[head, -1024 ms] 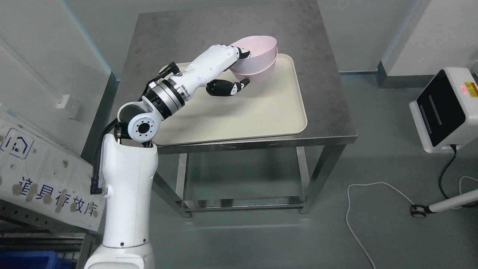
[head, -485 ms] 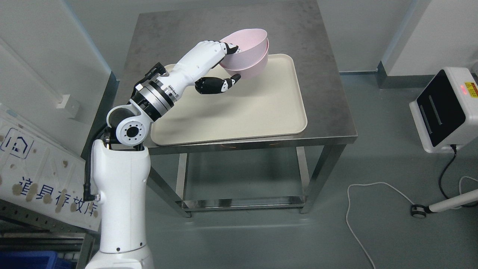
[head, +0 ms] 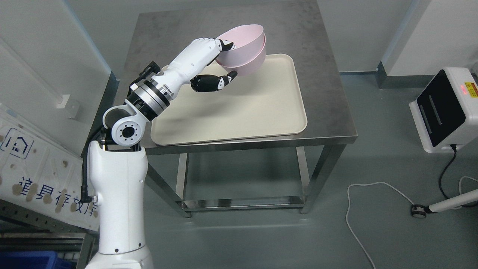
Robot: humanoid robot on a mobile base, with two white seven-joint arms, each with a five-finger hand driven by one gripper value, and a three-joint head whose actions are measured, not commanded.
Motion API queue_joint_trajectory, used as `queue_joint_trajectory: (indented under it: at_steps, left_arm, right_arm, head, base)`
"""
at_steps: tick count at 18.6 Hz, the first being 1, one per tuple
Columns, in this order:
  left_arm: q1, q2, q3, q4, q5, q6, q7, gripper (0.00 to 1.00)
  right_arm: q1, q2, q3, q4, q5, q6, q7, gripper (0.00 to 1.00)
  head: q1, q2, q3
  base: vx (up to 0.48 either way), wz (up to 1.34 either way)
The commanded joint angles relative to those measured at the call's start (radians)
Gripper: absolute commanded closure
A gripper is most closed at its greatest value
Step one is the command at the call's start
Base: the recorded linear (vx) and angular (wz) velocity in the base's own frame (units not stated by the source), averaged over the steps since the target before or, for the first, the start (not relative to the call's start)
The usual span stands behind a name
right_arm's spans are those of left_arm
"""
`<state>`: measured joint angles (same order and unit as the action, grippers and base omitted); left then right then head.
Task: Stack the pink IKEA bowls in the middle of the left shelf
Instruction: 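Lift the stacked pink bowls off the tray with the left hand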
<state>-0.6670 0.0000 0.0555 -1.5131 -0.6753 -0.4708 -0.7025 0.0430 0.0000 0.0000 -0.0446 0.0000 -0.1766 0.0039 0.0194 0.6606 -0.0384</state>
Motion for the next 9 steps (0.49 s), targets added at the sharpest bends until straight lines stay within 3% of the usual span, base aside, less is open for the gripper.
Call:
queue_joint_trajectory:
  at_steps: [1, 9]
  left_arm:
    - [0.000, 0.017, 0.018, -0.012, 0.007, 0.004, 0.001, 0.99]
    - [-0.008, 0.017, 0.027, -0.012, 0.007, 0.011, 0.001, 0.99]
  right_arm:
    - [0.000, -0.017, -0.011, 0.000, 0.008, 0.000, 0.001, 0.00]
    - [0.000, -0.017, -0.011, 0.000, 0.008, 0.000, 0.001, 0.00]
  head:
    - [0.0000, 0.000, 0.000]
    - [0.0000, 0.000, 0.000]
  base:
    - [0.000, 0.00]
    - [0.000, 0.00]
